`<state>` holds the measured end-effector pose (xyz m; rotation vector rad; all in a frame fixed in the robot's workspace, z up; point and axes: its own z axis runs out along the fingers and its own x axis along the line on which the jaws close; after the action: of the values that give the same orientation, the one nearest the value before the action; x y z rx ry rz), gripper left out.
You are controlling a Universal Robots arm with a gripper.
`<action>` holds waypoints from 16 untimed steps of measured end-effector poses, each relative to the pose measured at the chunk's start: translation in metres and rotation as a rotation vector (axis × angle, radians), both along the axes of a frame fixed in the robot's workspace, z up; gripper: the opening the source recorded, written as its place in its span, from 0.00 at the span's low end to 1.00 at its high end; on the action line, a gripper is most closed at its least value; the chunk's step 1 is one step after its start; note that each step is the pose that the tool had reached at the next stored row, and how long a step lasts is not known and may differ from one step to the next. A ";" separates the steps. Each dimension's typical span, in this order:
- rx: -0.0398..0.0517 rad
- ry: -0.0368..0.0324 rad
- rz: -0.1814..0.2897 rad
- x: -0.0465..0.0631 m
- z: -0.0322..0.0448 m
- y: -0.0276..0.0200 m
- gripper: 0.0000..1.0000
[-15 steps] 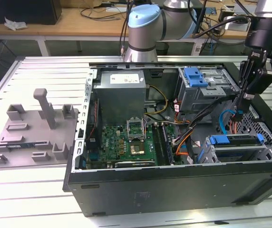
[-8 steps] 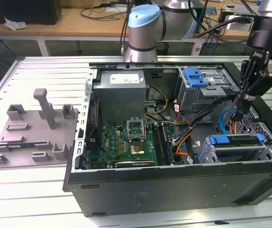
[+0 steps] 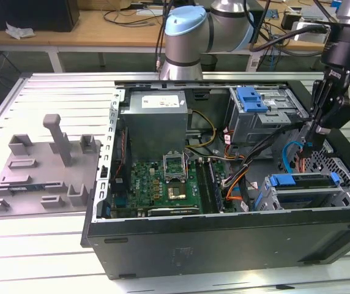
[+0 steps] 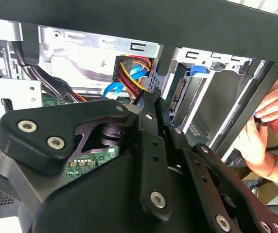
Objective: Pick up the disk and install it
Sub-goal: 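Insert the first disk wire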
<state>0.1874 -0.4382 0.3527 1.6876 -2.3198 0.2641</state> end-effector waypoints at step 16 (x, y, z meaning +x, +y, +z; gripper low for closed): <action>0.0400 -0.0137 0.069 -0.006 0.0010 -0.0257 0.17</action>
<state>0.1812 -0.4639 0.3538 1.7933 -2.2937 0.2449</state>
